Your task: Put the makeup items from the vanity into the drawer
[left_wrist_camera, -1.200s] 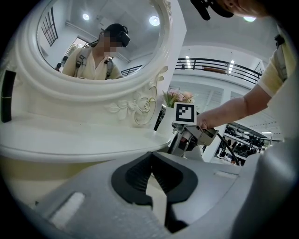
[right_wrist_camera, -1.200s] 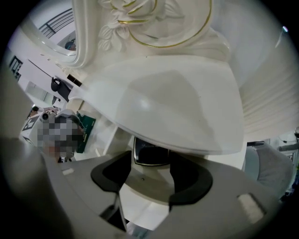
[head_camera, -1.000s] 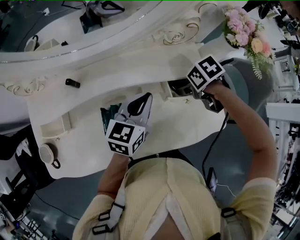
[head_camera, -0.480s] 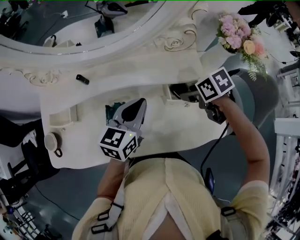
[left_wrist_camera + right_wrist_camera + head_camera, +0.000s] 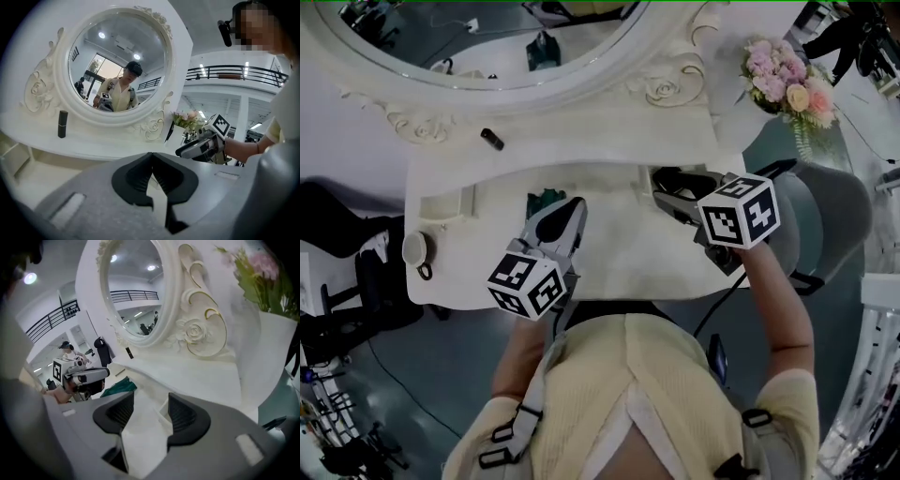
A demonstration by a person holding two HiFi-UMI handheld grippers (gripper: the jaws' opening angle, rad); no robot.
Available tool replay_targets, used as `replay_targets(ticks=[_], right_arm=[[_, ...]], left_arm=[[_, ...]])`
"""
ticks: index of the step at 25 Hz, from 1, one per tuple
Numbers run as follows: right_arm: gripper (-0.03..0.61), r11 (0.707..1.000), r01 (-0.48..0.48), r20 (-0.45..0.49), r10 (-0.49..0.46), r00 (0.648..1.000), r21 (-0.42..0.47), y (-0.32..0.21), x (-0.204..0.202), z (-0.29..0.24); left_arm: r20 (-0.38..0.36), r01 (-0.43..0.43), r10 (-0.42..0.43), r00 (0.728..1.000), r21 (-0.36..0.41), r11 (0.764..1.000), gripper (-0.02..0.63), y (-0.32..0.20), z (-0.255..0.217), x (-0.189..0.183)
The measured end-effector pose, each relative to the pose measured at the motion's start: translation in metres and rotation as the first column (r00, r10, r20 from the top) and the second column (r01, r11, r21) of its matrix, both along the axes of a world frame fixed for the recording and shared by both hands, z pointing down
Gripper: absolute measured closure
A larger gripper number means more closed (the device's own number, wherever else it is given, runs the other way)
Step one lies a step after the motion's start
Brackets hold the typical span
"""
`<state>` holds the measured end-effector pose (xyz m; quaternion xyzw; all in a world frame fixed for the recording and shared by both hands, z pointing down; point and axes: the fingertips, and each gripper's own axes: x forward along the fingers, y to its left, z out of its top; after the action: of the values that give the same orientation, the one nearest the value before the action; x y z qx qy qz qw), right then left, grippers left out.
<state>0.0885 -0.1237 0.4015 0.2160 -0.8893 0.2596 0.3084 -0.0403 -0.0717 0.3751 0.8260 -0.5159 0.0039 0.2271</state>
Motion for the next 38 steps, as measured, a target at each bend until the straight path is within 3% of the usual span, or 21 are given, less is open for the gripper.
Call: replay_targets(ticks=[5,10,18,22,32,38], right_arm=[[0.357,0.987,0.022,0.085,-0.036,0.996,0.159,0.001,-0.021,-0.026],[0.364,0.964,0.073,0.138,-0.110,0.984,0.254,0.003,-0.047,-0.045],[0.370,0.942,0.136,0.190,-0.201,0.961,0.308,0.018,-0.101,-0.058],[0.374,0.930,0.143,0.198,-0.219,0.956,0.340,0.023,-0.138,-0.063],[0.374,0.923,0.129,0.167,-0.200,0.966,0.363,0.013,-0.228,-0.054],[0.377,0.918,0.135,0.126,-0.194,0.973,0.372,0.001,-0.277,-0.038]], left_arm=[[0.067,0.128,-0.129,0.989,0.012,0.992,0.614,0.029,-0.005,-0.029],[0.093,0.277,-0.277,0.956,0.019,0.961,0.614,0.062,-0.009,-0.059],[0.151,0.452,-0.459,0.875,0.080,0.888,0.614,0.104,-0.032,-0.119],[0.151,0.494,-0.504,0.850,0.100,0.864,0.614,0.111,-0.033,-0.148],[0.170,0.434,-0.448,0.878,0.116,0.894,0.614,0.086,-0.027,-0.202],[0.141,0.403,-0.411,0.900,0.085,0.911,0.614,0.072,-0.010,-0.230]])
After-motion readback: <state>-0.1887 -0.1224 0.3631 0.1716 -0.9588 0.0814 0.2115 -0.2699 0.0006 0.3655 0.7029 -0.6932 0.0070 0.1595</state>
